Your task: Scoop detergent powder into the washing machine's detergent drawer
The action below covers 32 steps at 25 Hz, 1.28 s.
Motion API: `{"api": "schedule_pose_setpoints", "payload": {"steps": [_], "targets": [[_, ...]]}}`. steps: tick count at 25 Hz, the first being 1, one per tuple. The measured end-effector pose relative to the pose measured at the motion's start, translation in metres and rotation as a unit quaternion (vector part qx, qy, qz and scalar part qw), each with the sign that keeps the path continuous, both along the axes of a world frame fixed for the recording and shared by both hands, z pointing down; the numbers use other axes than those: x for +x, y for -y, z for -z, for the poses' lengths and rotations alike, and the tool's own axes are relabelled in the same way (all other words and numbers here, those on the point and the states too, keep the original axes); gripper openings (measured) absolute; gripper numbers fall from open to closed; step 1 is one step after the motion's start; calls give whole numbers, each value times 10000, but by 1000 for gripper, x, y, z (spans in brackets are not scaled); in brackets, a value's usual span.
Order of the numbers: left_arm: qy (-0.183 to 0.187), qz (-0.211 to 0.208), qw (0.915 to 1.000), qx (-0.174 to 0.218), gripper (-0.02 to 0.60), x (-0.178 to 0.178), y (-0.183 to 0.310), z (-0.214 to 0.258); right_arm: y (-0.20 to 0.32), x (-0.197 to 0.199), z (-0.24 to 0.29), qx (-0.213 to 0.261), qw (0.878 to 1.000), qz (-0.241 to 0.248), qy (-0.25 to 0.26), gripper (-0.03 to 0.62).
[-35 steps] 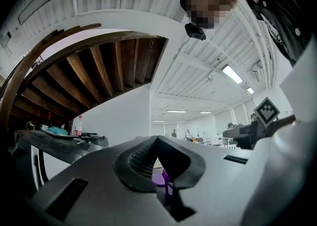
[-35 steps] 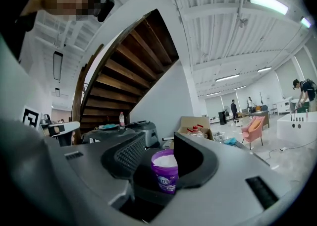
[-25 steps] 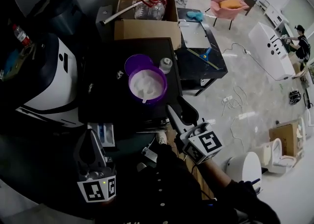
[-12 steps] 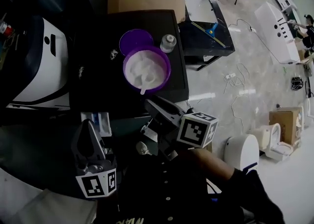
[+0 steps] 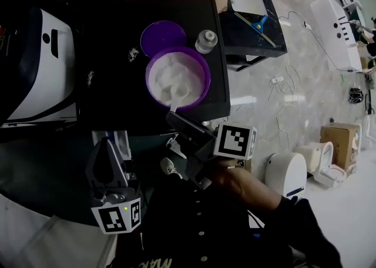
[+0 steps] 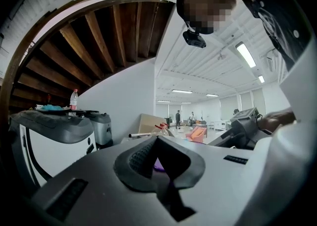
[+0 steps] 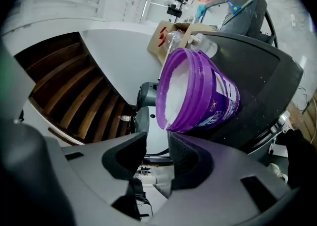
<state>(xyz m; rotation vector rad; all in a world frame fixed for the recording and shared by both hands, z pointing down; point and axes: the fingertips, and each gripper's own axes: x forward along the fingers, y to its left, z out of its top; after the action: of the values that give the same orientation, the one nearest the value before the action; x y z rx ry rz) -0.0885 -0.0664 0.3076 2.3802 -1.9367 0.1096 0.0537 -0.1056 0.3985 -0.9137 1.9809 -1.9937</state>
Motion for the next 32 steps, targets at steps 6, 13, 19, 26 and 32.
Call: {"api": "schedule_pose_setpoints", "payload": {"steps": [6,13,19,26,32], "targets": [[-29,27,9999,-146,14,1,10,-11,5,1,-11,-465,9987,-77,210,117],[-59,17,9997,-216,14,2,19,-16,5,0,-14,-715,9964,-119,442,32],[-82,-19,9997,-239,14,6,23,-18,5,-4,-8,-655,9963,30,554,31],[-65,-40,9998,-179,14,9,22,-16,5,8,8,295,9974,631,-168,31],[-67,-56,9999,-145,14,13,20,-14,19,31,17,1921,9468,1470,-2121,31]]}}
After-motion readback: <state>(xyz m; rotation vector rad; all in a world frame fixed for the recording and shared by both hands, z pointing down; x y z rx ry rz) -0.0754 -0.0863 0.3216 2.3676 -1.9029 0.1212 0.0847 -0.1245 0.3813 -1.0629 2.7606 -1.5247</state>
